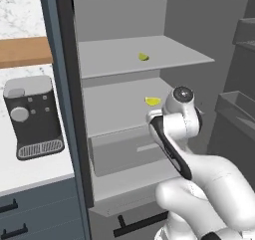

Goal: Place one lemon wedge and one steak in each tupperware on the nearby counter, to pack two identical lunches.

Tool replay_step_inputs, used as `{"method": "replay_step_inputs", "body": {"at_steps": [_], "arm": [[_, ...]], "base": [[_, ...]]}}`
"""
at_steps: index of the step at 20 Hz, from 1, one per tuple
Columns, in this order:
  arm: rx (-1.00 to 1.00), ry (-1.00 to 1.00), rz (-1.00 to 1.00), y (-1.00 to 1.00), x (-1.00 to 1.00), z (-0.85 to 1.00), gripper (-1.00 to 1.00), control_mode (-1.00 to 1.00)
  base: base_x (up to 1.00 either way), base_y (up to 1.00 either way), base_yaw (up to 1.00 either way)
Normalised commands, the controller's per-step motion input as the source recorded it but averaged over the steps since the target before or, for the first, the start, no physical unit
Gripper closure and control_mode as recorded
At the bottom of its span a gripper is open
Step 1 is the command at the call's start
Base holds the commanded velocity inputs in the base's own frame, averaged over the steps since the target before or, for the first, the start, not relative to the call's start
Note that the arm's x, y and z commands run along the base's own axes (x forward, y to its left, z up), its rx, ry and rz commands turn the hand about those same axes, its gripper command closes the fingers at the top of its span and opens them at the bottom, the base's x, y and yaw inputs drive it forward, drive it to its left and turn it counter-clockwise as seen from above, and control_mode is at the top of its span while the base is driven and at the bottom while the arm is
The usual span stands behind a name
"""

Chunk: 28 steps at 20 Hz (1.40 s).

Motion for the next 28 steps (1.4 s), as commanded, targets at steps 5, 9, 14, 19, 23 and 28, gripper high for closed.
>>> {"method": "replay_step_inputs", "body": {"at_steps": [5, 9, 14, 19, 23, 28], "arm": [[0.0, 0.0, -0.1, 0.0, 0.58, 0.0, -1.0, -1.0], [0.0, 0.0, 0.0, 0.0, 0.5, 0.0, -1.0, -1.0], [0.0, -0.03, -0.03, 0.0, 0.44, -0.08, -1.0, -1.0], [0.0, -0.05, 0.0, -0.03, 0.35, -0.06, -1.0, -1.0], [0.0, -0.02, 0.0, -0.14, 0.26, 0.0, -1.0, -1.0], [0.0, 0.0, 0.0, -0.13, 0.21, 0.0, -1.0, -1.0]], "base": [[0.0, 0.0, 0.0], [0.0, 0.0, 0.0], [0.0, 0.0, 0.0], [0.0, 0.0, 0.0], [0.0, 0.0, 0.0], [0.0, 0.0, 0.0]]}}
